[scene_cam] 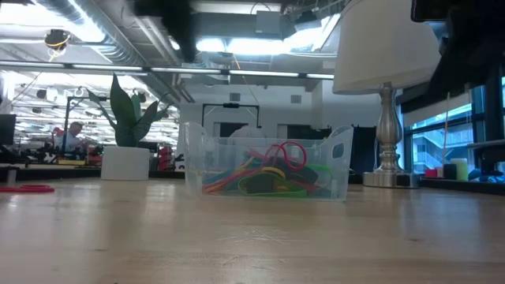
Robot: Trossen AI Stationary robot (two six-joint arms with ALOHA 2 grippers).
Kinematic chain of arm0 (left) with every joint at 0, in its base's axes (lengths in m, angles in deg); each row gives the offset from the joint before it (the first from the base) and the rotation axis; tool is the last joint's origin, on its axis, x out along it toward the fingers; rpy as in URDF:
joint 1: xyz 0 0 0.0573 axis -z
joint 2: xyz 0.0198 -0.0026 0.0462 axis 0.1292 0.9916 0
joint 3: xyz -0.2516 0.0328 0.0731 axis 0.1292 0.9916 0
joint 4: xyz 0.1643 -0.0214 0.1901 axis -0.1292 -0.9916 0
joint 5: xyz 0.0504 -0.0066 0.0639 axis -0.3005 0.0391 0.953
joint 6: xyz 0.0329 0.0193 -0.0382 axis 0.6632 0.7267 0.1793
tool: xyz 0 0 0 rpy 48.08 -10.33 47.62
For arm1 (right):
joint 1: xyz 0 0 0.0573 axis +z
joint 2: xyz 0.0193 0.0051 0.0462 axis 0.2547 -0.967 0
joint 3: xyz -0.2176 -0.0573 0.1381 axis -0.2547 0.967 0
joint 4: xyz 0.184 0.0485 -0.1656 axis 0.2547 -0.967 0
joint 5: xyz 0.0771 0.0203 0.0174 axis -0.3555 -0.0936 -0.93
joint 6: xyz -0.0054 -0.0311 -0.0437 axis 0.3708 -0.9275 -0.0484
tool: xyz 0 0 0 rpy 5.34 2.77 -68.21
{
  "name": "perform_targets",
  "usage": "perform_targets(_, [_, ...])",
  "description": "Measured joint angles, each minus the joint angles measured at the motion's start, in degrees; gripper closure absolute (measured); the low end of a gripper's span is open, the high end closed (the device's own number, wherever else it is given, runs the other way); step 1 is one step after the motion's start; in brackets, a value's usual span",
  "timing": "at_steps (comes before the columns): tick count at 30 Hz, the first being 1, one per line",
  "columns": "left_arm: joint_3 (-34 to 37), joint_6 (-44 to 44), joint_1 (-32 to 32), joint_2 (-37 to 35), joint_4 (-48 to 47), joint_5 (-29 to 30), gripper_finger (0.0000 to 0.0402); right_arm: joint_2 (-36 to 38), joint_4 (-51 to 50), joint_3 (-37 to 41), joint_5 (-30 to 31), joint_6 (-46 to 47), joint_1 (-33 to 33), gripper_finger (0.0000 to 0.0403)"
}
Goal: Pick and place rubber bands into bin
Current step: Put the black rubber band into the transparent bin
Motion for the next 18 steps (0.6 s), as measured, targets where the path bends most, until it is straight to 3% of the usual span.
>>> perform_targets(4, [-3.7, 20.6, -9.6, 2.6, 4.5, -5.6, 0.0398, 0.0, 2.3, 0.0, 0.1, 0.0, -1.1, 0.0367])
perform_targets(10, [-6.3, 38.6, -17.1, 10.8, 2.6, -15.6, 0.0398, 0.0, 5.3, 0.0, 0.1, 1.8, -2.1, 0.0367])
perform_targets(18, [-6.7, 46.2, -18.2, 18.5, 0.1, -21.4, 0.0394, 0.0, 4.8, 0.0, 0.1, 6.0, -3.3, 0.0367])
